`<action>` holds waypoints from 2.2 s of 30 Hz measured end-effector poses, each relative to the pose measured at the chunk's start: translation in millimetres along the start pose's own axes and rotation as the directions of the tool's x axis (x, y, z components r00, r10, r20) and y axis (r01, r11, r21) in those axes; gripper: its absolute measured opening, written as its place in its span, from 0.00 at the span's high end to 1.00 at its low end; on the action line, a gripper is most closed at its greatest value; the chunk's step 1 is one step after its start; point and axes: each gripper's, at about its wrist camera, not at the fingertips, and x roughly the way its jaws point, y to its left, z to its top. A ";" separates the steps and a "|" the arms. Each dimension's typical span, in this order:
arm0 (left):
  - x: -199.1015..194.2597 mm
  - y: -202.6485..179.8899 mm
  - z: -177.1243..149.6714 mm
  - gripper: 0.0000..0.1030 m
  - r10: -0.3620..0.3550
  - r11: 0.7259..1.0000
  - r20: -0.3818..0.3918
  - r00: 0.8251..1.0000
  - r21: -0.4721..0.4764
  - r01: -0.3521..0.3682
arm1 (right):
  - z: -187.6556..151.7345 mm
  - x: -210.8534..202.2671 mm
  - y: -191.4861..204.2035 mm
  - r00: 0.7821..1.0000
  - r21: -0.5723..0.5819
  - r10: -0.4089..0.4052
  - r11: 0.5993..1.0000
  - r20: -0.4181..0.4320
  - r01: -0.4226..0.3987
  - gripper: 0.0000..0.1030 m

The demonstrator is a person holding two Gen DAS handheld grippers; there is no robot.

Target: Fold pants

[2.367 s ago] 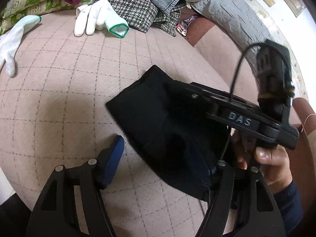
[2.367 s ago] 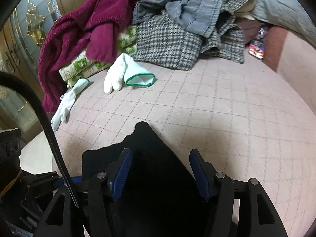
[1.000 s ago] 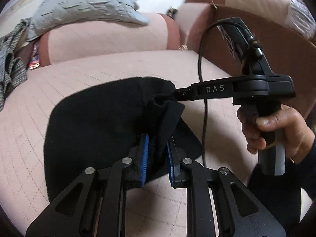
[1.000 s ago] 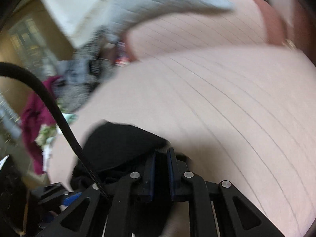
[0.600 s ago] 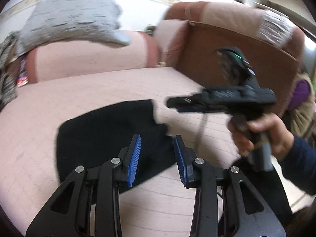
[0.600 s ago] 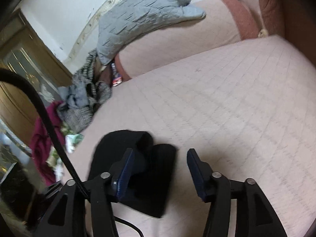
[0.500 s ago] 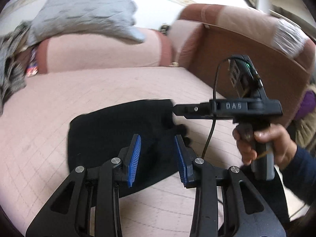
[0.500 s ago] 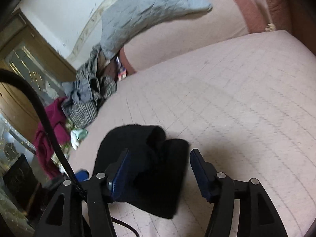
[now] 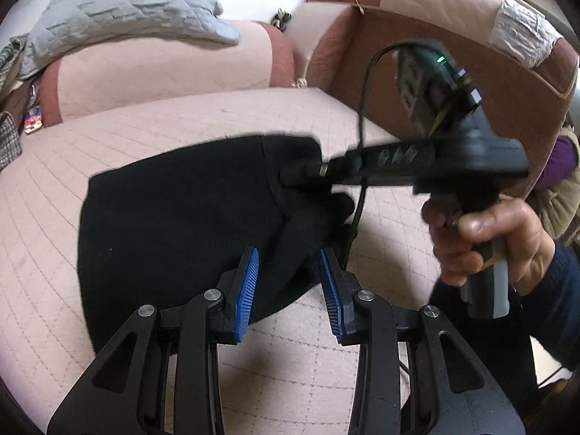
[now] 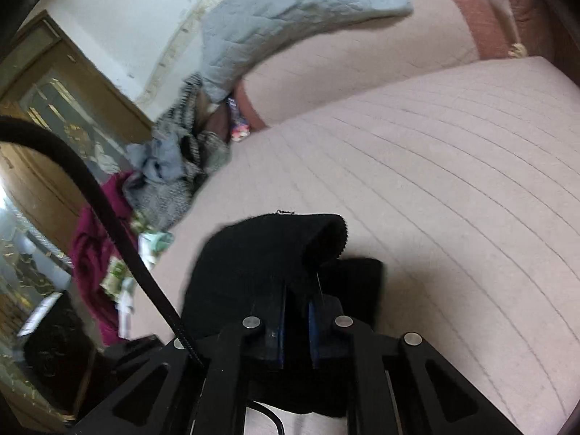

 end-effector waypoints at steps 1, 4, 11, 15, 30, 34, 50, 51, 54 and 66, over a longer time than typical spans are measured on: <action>1.0 0.3 0.1 0.67 0.004 1.000 -0.007 1.000 -0.003 -0.004 | -3.8 5.3 -2.2 0.999 0.006 -0.024 1.000 -0.022 0.024 0.92; 0.8 6.9 8.0 0.67 0.018 1.000 0.004 1.000 -0.023 -0.018 | -13.6 16.9 -10.6 0.997 0.032 -0.060 0.998 -0.044 0.061 0.91; -21.8 35.6 23.1 0.67 0.148 0.985 0.074 0.986 -0.096 -0.141 | 1.8 -21.8 -6.5 0.987 0.016 -0.152 0.988 0.056 0.151 0.72; -17.1 61.0 31.5 0.67 0.216 0.959 0.051 0.975 -0.199 -0.202 | 12.2 -30.1 19.4 0.991 -0.081 -0.066 0.994 0.115 0.075 0.72; 22.7 95.7 36.7 0.67 0.312 0.916 -0.052 0.949 -0.251 -0.314 | 23.0 48.4 9.6 0.959 -0.181 -0.282 0.943 0.019 0.280 0.72; 26.8 93.5 34.0 0.66 0.337 0.911 -0.053 0.940 -0.235 -0.339 | 18.2 52.7 3.4 0.962 -0.176 -0.273 0.946 0.025 0.273 0.72; 7.3 79.0 29.2 0.66 0.341 0.911 -0.025 0.940 -0.236 -0.337 | -5.8 5.2 36.5 0.984 -0.241 -0.179 0.954 0.015 0.177 0.61; 5.7 77.8 28.7 0.66 0.334 0.914 -0.023 0.942 -0.237 -0.329 | -9.8 6.9 37.3 0.983 -0.247 -0.184 0.952 0.001 0.179 0.61; -0.1 70.5 24.5 0.66 0.295 0.928 -0.015 0.955 -0.235 -0.290 | -19.6 10.3 35.3 0.977 -0.259 -0.213 0.946 -0.032 0.197 0.61; -11.3 63.0 11.4 0.66 0.270 0.937 -0.018 0.963 -0.226 -0.267 | -50.4 -4.7 -4.2 0.987 -0.098 -0.144 0.986 -0.073 0.137 0.52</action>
